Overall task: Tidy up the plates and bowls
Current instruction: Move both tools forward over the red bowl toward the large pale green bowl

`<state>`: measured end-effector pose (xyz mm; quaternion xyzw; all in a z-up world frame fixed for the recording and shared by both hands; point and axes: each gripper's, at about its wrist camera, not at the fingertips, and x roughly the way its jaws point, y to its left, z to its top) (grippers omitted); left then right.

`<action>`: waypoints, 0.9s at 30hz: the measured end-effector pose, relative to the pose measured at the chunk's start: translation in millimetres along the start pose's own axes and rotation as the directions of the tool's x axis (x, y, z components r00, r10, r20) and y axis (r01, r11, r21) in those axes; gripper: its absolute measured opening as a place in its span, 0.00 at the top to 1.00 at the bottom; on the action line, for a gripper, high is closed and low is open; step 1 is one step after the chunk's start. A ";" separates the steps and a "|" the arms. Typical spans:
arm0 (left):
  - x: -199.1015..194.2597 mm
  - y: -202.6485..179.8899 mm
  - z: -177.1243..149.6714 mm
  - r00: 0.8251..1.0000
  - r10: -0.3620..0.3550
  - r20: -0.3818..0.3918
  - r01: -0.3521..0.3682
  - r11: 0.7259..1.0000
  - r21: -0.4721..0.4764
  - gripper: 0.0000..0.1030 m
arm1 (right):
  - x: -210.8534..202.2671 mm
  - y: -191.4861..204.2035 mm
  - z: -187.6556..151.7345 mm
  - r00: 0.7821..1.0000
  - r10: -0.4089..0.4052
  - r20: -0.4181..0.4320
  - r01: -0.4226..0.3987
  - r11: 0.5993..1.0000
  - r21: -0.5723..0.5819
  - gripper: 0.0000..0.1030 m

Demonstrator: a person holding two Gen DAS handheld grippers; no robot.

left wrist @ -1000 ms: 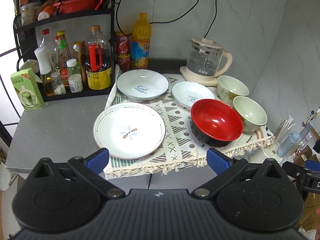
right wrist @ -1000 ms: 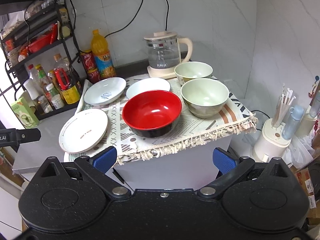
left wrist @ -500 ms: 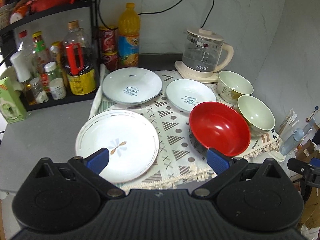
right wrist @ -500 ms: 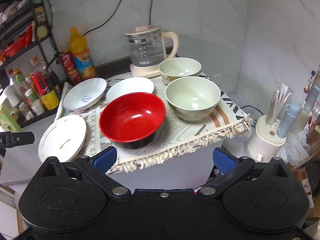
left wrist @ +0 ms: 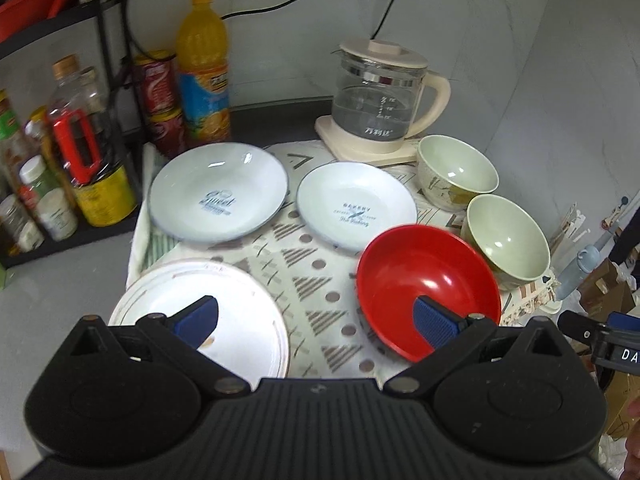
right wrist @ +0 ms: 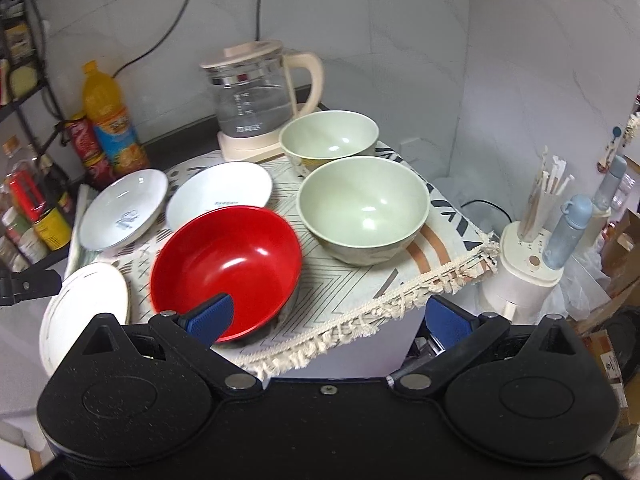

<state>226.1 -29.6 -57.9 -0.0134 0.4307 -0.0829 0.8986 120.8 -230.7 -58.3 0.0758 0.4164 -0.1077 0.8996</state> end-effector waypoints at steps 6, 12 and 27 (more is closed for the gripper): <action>27.4 -4.7 19.8 0.999 -0.041 -0.027 0.042 0.998 0.043 0.01 | 17.6 2.7 12.6 1.000 -0.016 -0.008 0.016 0.999 0.042 0.00; 51.3 -16.6 36.6 0.996 -0.068 -0.049 0.072 0.994 0.088 0.01 | 34.1 1.9 19.6 0.998 -0.059 -0.020 0.060 0.995 0.082 0.00; 93.3 -81.2 60.9 0.983 -0.165 -0.085 0.174 0.978 0.118 0.03 | 58.4 -35.7 33.6 0.994 -0.107 -0.018 0.108 0.987 0.123 0.01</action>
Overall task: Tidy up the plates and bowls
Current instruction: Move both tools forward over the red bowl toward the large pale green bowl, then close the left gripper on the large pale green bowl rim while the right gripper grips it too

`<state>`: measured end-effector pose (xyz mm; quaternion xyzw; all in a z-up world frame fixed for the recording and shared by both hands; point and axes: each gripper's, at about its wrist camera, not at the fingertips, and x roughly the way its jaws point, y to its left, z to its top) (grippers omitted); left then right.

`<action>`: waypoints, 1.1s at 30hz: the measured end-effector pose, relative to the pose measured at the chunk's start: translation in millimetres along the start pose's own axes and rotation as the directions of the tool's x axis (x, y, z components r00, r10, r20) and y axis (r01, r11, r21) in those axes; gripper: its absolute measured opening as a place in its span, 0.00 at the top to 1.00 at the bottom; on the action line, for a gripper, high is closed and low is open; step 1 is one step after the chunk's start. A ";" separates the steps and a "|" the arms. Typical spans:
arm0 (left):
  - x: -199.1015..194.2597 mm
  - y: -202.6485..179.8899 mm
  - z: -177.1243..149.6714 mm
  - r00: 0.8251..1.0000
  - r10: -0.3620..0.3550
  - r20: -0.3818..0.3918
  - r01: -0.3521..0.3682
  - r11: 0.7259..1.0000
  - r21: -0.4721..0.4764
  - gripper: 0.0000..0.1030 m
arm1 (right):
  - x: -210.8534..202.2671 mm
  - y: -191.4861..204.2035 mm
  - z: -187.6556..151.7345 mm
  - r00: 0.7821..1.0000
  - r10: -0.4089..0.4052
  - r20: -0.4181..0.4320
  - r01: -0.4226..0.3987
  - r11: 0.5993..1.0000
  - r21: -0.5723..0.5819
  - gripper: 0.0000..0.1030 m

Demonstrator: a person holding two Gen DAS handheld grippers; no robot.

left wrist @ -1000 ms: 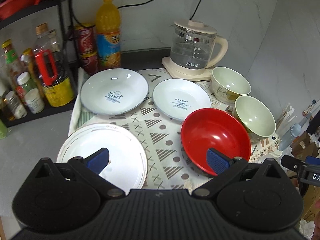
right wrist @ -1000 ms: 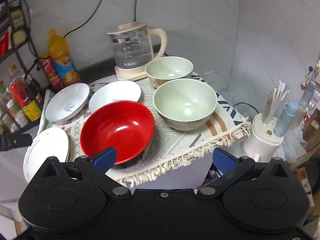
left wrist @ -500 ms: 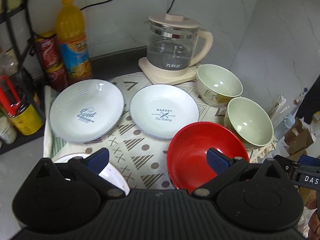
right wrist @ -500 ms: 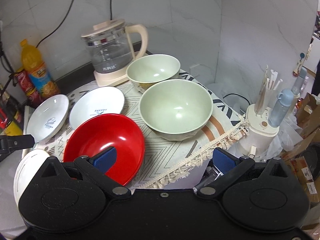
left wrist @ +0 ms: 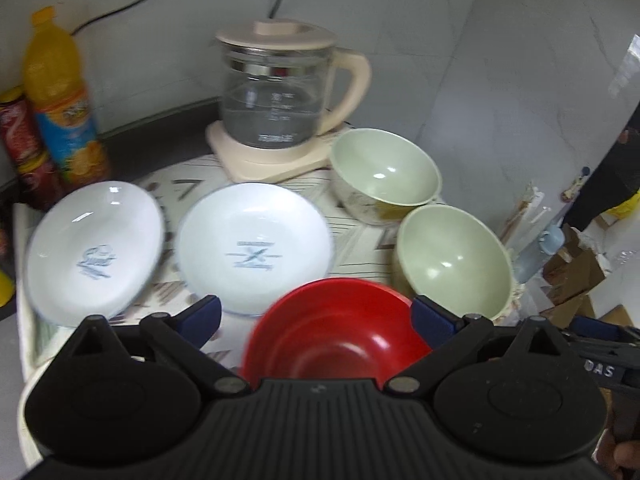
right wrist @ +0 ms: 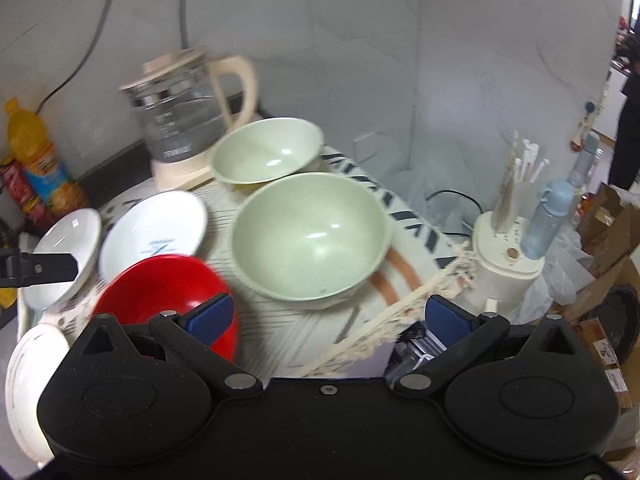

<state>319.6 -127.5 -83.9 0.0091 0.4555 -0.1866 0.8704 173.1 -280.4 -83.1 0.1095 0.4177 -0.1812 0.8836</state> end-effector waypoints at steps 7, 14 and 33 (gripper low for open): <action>29.5 -20.6 16.0 1.000 -0.022 -0.005 0.022 0.999 -0.047 0.10 | 23.9 -34.0 17.0 0.999 0.042 -0.027 -0.041 0.998 0.039 0.22; 65.5 -42.4 24.4 0.998 -0.052 -0.030 0.050 0.996 -0.068 0.39 | 52.2 -45.5 31.7 0.995 0.082 -0.051 -0.082 0.997 -0.006 0.36; 129.7 -61.7 21.9 0.988 -0.096 -0.120 0.073 0.981 -0.178 0.88 | 109.3 -63.6 38.6 0.963 0.211 -0.168 -0.215 0.977 -0.005 0.80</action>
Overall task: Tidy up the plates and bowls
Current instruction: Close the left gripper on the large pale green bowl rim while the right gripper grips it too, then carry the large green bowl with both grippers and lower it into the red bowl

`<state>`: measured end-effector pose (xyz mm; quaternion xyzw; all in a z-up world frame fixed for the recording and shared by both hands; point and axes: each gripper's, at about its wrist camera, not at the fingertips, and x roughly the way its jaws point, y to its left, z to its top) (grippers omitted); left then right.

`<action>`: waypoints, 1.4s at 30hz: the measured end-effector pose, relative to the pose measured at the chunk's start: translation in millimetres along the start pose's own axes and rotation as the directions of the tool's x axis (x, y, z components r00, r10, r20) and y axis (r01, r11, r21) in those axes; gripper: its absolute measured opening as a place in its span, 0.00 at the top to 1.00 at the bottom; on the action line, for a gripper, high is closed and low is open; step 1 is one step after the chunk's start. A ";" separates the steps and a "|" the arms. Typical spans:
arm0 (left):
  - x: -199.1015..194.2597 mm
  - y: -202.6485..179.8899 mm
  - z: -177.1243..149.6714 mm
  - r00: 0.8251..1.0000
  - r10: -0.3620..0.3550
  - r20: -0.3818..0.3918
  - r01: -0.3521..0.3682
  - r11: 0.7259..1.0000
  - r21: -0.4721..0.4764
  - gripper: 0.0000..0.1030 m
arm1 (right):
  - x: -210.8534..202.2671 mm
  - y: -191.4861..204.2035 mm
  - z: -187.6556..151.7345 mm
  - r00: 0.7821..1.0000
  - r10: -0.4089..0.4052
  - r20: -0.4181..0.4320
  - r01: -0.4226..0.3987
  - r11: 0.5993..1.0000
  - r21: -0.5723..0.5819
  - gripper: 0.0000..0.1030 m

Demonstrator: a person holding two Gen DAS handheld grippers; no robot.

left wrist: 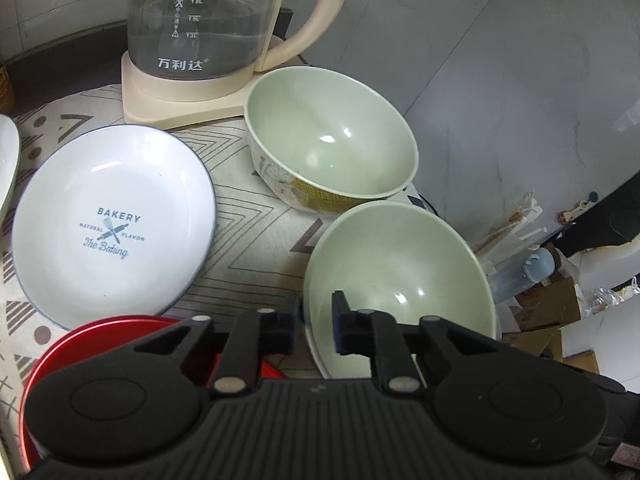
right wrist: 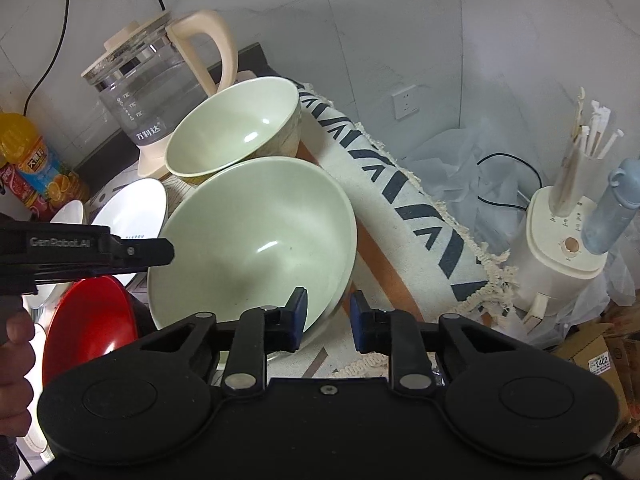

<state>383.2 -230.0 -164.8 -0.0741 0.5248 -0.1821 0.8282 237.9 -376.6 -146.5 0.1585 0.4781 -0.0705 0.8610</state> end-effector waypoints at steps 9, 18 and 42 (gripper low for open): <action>6.2 -0.3 -1.6 1.000 0.010 -0.003 -0.010 1.000 0.002 0.95 | 8.9 -5.8 3.1 0.999 -0.002 0.042 0.003 1.000 -0.015 0.83; -9.4 -5.5 1.5 0.999 -0.017 0.037 0.017 1.000 -0.013 0.94 | -4.0 -8.4 9.1 0.997 0.005 0.074 -0.005 1.000 -0.010 0.84; -96.5 30.3 -7.0 0.980 0.054 0.192 -0.030 0.992 -0.123 0.94 | -50.1 33.1 42.7 0.974 0.153 0.168 -0.130 0.982 -0.140 0.84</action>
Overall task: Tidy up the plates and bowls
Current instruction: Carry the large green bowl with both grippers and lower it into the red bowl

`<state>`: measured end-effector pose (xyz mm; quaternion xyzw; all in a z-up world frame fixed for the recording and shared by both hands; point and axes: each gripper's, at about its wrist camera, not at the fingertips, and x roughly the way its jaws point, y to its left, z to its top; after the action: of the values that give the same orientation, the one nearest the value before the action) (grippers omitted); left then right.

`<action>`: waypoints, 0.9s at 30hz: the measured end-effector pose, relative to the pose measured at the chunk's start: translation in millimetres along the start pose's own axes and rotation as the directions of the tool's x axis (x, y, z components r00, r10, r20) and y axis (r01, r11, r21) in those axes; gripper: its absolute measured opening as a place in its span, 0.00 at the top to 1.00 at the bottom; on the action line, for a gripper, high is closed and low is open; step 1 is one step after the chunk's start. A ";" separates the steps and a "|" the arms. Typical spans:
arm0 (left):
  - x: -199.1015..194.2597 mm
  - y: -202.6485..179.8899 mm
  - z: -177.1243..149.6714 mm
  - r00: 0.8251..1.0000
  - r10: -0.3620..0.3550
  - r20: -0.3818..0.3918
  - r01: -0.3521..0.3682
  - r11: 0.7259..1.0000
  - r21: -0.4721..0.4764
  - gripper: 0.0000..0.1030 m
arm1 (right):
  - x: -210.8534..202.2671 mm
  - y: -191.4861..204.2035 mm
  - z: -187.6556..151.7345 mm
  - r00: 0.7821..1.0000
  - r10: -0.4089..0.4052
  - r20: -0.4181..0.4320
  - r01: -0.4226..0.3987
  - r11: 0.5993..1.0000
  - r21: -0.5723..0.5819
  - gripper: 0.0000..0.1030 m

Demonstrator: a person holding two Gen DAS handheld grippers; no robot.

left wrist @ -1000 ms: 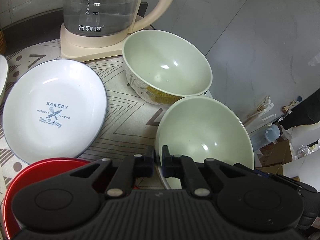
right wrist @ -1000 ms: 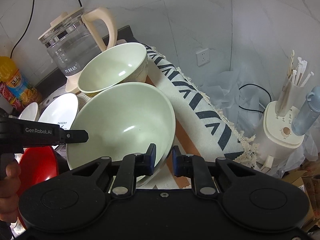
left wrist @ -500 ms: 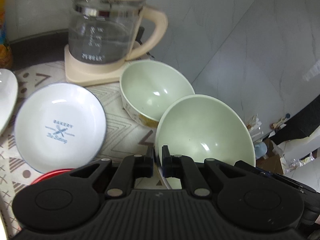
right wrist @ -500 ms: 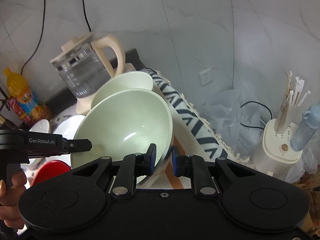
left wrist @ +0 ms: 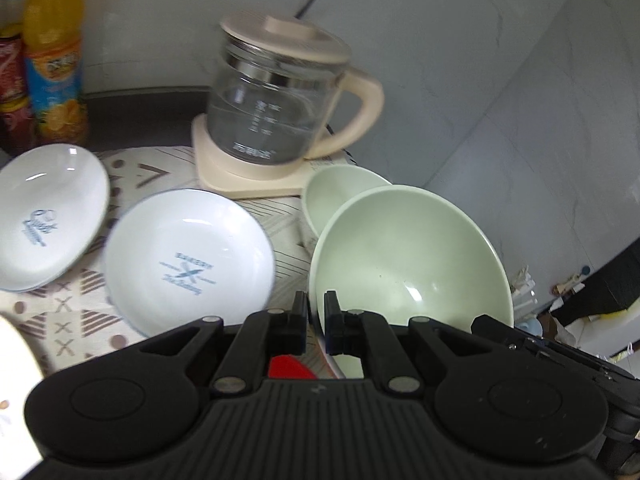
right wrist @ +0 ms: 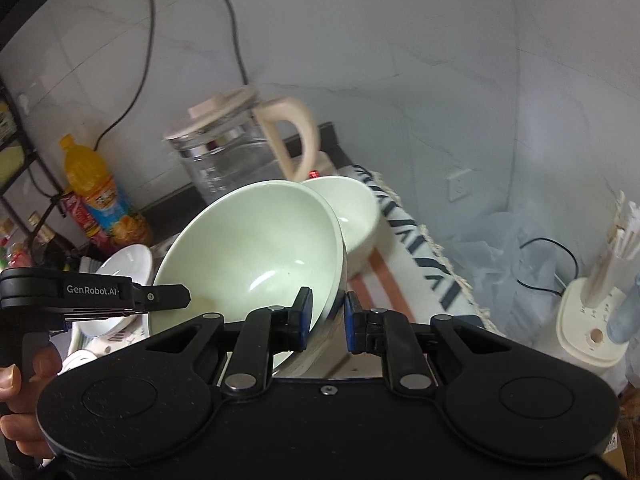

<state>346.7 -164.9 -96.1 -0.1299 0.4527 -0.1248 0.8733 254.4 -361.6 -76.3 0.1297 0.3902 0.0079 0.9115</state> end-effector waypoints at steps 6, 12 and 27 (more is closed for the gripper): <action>-23.1 16.7 -4.1 0.998 0.049 0.027 -0.048 0.998 -0.040 0.94 | 2.0 20.6 2.6 0.998 0.066 -0.014 -0.066 0.997 -0.026 0.84; -36.5 34.1 -13.5 0.996 0.080 0.028 -0.077 0.993 -0.086 0.94 | 5.4 39.6 3.0 0.992 0.120 -0.044 -0.122 0.990 -0.070 0.84; -53.0 60.7 -37.6 0.989 0.147 -0.005 -0.146 0.975 -0.168 0.91 | 14.7 74.2 -5.5 0.967 0.191 -0.166 -0.220 0.959 -0.178 0.83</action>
<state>292.2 -94.6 -97.4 -0.1696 0.4667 -0.0210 0.8677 267.2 -286.9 -72.3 0.0788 0.4382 0.1507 0.8827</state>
